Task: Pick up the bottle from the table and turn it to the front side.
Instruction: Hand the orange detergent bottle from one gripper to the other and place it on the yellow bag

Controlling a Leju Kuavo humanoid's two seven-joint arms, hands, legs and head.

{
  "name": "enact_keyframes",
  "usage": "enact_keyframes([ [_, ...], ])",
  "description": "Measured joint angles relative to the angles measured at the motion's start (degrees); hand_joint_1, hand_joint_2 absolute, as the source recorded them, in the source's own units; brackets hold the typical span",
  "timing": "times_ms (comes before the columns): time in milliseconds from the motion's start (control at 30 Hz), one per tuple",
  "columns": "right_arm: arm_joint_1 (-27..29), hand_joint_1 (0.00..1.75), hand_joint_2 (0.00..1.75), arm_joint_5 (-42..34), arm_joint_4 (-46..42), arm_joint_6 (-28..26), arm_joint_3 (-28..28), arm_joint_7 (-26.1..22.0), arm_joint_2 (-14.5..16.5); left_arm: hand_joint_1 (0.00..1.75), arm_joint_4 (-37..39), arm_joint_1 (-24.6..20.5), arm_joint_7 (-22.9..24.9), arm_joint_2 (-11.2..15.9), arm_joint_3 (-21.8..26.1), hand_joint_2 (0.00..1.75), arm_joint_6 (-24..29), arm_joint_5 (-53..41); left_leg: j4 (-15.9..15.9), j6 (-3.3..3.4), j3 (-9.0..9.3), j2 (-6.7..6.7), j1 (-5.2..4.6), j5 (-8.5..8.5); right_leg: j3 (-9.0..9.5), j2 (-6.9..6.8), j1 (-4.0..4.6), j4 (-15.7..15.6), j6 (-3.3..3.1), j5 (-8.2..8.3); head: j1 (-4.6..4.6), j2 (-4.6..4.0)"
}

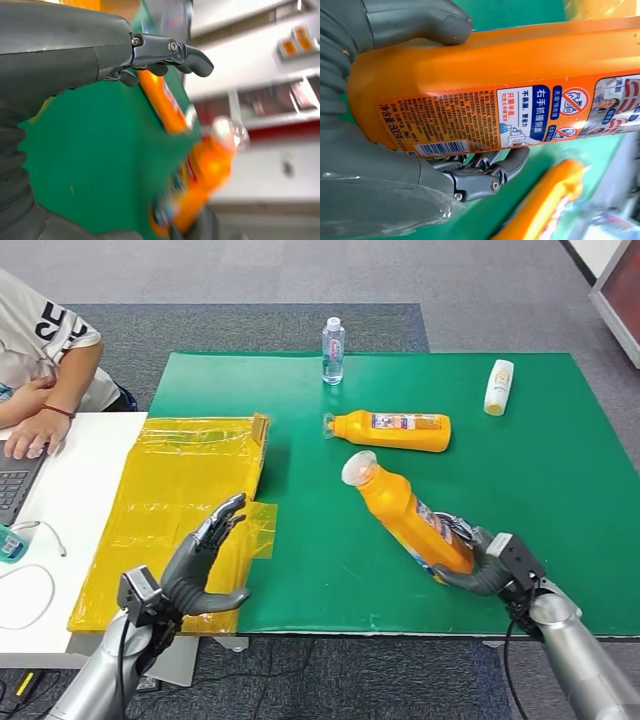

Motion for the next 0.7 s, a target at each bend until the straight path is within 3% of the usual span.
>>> enact_keyframes([
  [100,0.61,1.75,1.75,1.51,-4.27,0.1,0.03,0.67,2.47,0.0,1.46,-0.77,0.0,0.1,2.02,1.75,-9.6,2.94,0.0,-0.06,-0.02,0.02,0.01,0.05,-0.06,0.01,0.01,0.01,-0.03,0.02,0.0,0.0],
  [200,0.98,1.75,1.75,2.99,-8.46,-0.28,0.76,1.88,5.24,0.0,3.56,-2.23,0.0,0.11,3.77,1.75,-13.41,2.57,0.0,-0.13,-0.04,0.02,0.02,0.11,-0.12,0.01,0.01,0.03,-0.07,0.04,-0.01,0.0],
  [433,1.2,1.75,1.75,6.1,-15.99,-3.32,5.45,4.46,9.92,0.0,6.9,-6.17,0.0,-0.02,4.57,1.75,-13.87,1.08,0.0,-0.14,-0.08,0.02,0.03,0.13,-0.16,0.01,0.03,0.04,-0.09,0.06,0.0,0.0],
  [700,1.49,1.75,1.75,7.42,-19.28,-5.63,10.34,5.23,12.32,0.0,8.35,-9.6,0.0,-0.03,4.17,1.75,-12.95,0.68,0.0,-0.14,-0.1,0.02,0.03,0.14,-0.18,0.01,0.02,0.04,-0.09,0.07,0.0,0.0],
])
